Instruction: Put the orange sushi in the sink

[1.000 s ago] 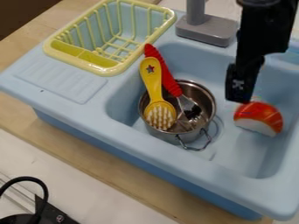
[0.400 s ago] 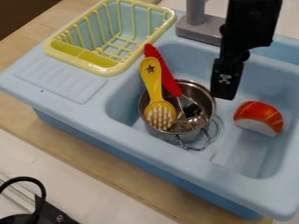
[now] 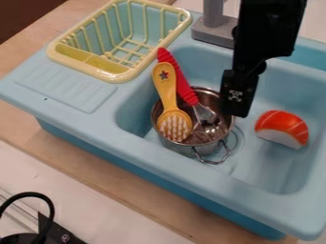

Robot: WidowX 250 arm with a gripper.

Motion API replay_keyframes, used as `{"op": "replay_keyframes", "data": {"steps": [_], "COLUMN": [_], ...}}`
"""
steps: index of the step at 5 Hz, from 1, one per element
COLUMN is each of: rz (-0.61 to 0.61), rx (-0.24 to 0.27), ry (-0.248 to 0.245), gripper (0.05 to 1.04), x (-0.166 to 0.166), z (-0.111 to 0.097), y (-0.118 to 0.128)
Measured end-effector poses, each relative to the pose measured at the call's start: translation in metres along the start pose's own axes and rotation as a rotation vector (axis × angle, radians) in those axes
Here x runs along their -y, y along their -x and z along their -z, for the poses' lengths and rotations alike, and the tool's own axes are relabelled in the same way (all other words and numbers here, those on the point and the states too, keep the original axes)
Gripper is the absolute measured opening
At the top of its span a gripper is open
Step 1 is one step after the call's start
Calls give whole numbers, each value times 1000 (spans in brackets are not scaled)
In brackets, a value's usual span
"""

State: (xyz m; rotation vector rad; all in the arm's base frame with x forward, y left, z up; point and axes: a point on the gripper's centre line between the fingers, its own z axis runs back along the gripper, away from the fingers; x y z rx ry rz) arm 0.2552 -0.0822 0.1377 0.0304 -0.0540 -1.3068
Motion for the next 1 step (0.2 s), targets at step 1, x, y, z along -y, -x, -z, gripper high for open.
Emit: {"op": "replay_keyframes", "data": {"steps": [1], "rz": [-21], "rx": [4], "ry": [21], "gripper": [999], "x": [7], "z": [-7], "y": [6]}}
